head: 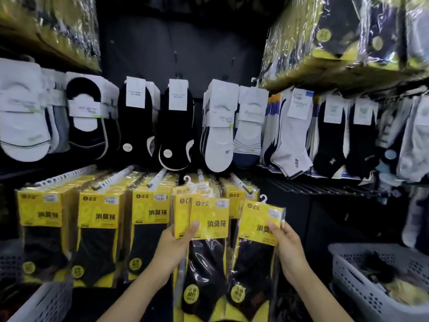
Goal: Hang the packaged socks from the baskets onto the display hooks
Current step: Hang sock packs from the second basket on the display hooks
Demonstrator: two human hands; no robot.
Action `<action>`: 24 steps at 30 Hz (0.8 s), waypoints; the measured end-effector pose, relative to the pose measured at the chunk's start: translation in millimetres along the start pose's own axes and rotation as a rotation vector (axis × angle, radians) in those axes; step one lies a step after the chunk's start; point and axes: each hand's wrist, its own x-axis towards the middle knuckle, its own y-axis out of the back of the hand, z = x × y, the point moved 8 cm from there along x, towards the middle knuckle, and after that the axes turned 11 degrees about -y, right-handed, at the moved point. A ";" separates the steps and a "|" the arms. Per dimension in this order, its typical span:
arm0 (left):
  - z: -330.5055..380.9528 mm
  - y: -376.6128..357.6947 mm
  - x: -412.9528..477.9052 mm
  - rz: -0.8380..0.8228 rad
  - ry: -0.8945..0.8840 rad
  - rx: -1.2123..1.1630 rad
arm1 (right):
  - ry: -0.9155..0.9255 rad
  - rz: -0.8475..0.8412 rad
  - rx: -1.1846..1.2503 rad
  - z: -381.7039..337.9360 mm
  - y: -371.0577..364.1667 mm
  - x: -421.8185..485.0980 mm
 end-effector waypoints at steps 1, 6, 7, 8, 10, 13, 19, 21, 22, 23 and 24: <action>2.6 3.3 2.5 0.000 -0.021 0.010 | 0.008 0.029 -0.023 -3.7 5.4 6.9; 12.1 6.9 8.9 -0.011 -0.092 0.036 | 0.071 0.022 -0.167 -23.5 -4.8 34.0; 14.0 6.2 9.2 -0.014 -0.105 0.039 | 0.077 0.001 -0.200 -25.6 -10.7 38.8; 15.2 5.9 9.8 -0.017 -0.117 0.043 | 0.083 -0.017 -0.228 -26.7 -15.7 43.8; 16.5 5.7 10.9 -0.016 -0.133 0.053 | 0.087 -0.038 -0.275 -26.1 -22.8 52.9; 17.6 5.0 11.7 -0.009 -0.140 0.049 | 0.044 -0.028 -0.289 -18.8 -26.3 65.2; 17.2 6.6 9.3 0.009 -0.142 0.039 | -0.171 0.233 -0.124 16.2 -4.6 79.0; 17.5 7.2 8.8 0.011 -0.140 0.030 | -0.156 0.333 -0.109 20.5 3.4 70.7; 17.9 7.4 8.5 0.013 -0.139 0.024 | -0.137 0.366 -0.117 20.8 4.7 63.9; 18.5 7.6 8.1 0.014 -0.138 0.018 | -0.113 0.365 -0.119 20.3 2.4 57.2; 18.5 7.7 8.1 0.015 -0.136 0.013 | -0.090 0.317 -0.112 18.3 -5.0 50.3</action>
